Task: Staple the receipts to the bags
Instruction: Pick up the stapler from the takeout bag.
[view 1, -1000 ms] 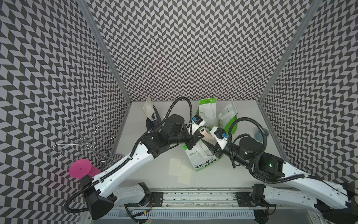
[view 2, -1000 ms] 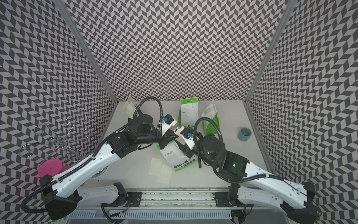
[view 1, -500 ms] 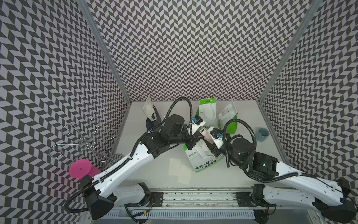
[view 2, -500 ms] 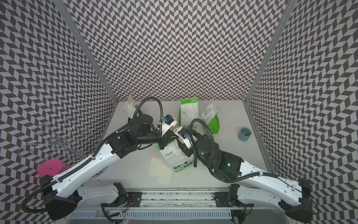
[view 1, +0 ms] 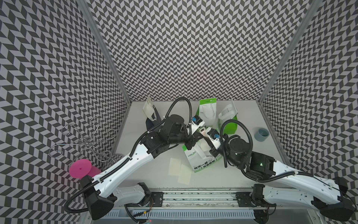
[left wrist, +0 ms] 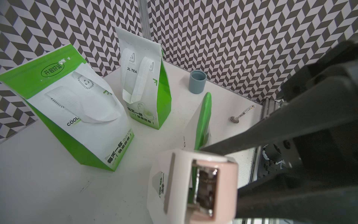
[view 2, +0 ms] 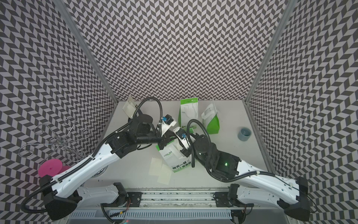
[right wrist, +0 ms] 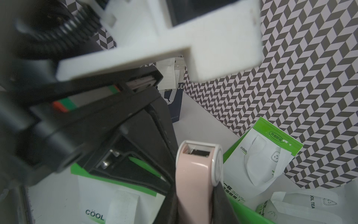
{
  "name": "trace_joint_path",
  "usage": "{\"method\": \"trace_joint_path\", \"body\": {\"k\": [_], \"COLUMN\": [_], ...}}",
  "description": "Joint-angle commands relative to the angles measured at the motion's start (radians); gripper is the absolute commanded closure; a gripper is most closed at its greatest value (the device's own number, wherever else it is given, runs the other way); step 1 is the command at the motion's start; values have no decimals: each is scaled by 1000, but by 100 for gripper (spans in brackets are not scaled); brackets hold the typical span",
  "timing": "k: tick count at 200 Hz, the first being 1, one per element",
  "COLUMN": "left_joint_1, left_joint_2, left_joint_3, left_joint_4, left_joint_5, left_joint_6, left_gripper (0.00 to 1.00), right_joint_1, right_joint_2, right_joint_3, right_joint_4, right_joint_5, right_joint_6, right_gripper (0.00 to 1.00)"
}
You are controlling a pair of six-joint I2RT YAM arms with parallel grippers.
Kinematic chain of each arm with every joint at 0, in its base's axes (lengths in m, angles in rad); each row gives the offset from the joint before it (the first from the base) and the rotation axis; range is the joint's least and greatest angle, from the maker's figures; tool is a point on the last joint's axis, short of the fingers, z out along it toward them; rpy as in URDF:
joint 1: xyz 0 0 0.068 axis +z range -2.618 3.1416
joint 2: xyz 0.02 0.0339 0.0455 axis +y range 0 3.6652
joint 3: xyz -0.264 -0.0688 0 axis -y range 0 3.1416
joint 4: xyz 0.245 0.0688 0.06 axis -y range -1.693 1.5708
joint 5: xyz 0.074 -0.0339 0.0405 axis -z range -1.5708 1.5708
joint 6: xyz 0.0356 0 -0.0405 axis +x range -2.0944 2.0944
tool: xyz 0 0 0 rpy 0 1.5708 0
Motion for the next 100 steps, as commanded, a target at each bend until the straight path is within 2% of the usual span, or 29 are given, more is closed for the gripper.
{"method": "trace_joint_path", "body": {"k": [1,62,100], "left_joint_1": [-12,-12,-11], "left_joint_2": [-22,-16,-19], "left_joint_3": [36,22,7], "left_joint_4": [24,53,68], "left_joint_5": [49,46,7], "left_joint_6": [4,-21,-45], "left_gripper": [100,100,100], "right_joint_1": [-1,0,-32], "right_joint_2": [15,-8,-15], "right_joint_3": [-2,-58,-61], "right_joint_4": [101,305,359], "right_joint_5": [19,45,174], "right_joint_6": [-8,64,126], "right_gripper": [85,100,100]}}
